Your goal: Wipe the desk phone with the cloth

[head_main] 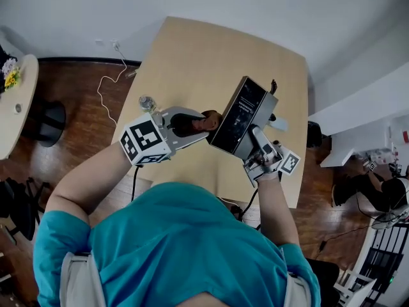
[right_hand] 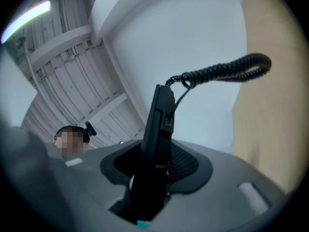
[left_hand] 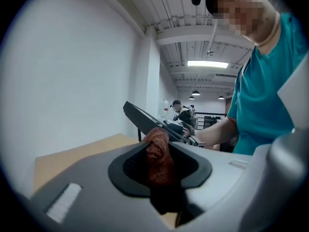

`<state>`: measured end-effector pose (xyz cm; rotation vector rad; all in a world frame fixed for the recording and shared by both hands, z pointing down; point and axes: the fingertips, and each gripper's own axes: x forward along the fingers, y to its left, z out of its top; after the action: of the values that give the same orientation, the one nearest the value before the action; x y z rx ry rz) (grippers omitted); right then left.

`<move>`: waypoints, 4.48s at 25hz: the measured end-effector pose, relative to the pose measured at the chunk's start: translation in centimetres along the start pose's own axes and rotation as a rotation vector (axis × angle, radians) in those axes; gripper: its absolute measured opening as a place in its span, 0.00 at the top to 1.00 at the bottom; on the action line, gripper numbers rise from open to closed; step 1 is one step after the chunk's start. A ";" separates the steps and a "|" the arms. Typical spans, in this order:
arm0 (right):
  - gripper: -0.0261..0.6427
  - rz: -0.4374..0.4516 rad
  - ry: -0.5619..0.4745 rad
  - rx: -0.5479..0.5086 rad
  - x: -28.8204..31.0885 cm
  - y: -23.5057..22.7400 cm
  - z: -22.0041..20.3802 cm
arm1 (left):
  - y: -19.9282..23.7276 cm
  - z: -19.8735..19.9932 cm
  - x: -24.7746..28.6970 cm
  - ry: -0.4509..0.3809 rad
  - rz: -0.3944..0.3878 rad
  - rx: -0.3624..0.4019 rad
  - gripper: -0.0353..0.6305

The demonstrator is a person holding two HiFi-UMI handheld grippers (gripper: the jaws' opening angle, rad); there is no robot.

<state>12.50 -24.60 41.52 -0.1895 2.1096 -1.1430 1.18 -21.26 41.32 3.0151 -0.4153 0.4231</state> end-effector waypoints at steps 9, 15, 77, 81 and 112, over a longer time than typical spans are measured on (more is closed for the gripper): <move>0.70 0.023 0.315 -0.018 -0.5 0.8 -7.0 | 7.3 7.0 -1.8 -0.109 -0.082 -0.137 0.76; 0.70 0.035 0.444 -0.010 -0.2 1.3 -10.3 | 4.9 4.8 0.3 0.141 -0.359 -0.044 0.76; 0.70 -0.541 0.343 0.252 -8.5 -24.2 -11.2 | -3.9 -14.5 -16.0 -0.326 0.147 -0.874 0.76; 0.70 -0.555 0.344 0.350 -8.6 -25.4 -13.5 | -3.9 -14.5 -17.8 -0.351 0.186 -0.888 0.76; 0.96 -0.547 0.008 -0.191 -13.4 -0.8 -16.3 | -2.8 -13.2 -16.5 -0.312 -0.210 -0.830 0.76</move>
<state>11.53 -8.20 54.82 -0.8959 2.2390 -1.2345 -16.73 -12.95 49.26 2.2619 -0.2061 -0.2047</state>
